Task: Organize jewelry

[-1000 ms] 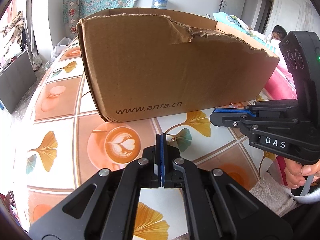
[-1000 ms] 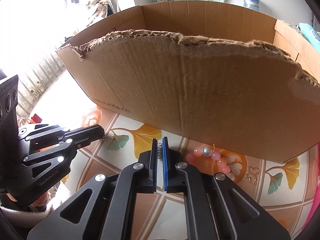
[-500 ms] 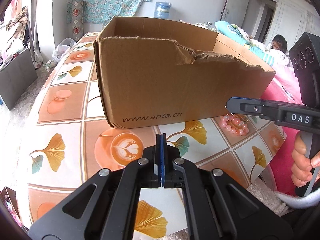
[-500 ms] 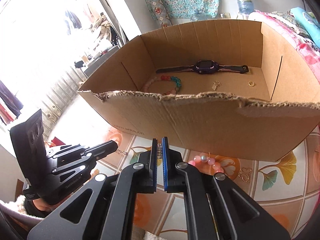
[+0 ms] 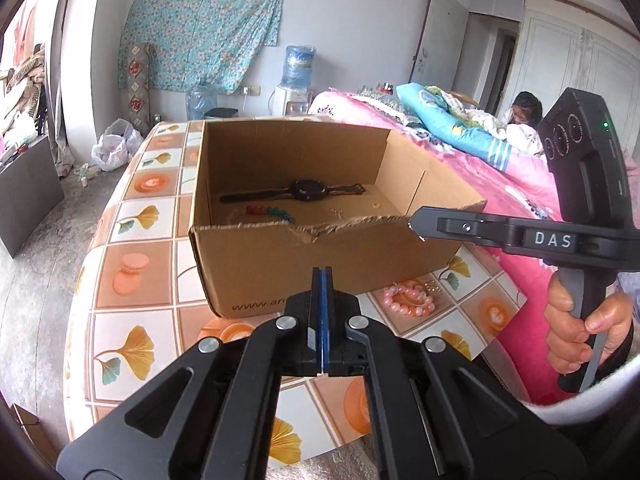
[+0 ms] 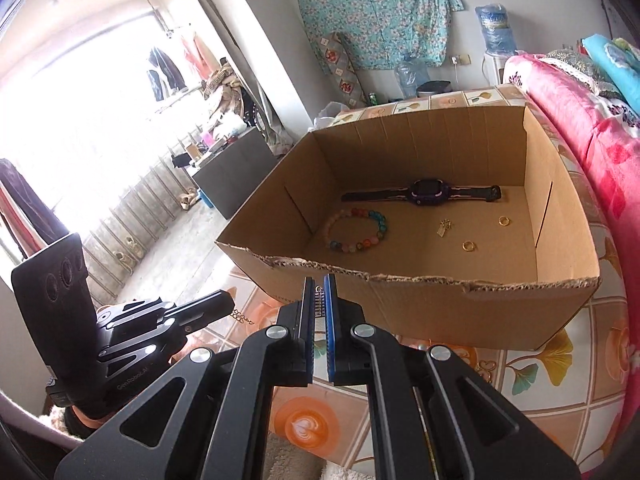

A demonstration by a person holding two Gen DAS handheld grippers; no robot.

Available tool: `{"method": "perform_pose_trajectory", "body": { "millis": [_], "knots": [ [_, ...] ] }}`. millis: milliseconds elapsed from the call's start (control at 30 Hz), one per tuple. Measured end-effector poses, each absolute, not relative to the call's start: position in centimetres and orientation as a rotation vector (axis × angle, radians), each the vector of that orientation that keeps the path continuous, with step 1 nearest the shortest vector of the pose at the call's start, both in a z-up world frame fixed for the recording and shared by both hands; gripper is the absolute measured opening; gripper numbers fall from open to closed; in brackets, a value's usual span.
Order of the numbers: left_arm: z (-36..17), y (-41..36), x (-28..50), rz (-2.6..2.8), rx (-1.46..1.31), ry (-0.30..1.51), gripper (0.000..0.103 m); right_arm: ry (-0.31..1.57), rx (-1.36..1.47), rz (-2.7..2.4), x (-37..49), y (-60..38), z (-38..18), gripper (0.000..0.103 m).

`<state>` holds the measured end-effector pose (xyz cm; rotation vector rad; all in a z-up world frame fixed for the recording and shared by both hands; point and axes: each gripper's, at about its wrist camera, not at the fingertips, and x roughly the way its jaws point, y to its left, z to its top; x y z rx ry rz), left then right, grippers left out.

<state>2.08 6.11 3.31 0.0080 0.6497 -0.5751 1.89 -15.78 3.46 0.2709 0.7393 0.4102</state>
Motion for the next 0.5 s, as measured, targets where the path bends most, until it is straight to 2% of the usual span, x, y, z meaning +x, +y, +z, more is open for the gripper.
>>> {"method": "perform_pose_trajectory", "body": {
  "millis": [267, 500],
  "knots": [
    [9.0, 5.7, 2.4, -0.696, -0.037, 0.554, 0.000, 0.646, 0.311, 0.401, 2.1, -17.9, 7.0, 0.005],
    [10.8, 3.6, 6.6, -0.723, -0.052, 0.574, 0.000, 0.652, 0.337, 0.394, 4.7, -20.5, 8.0, 0.005]
  ]
}}
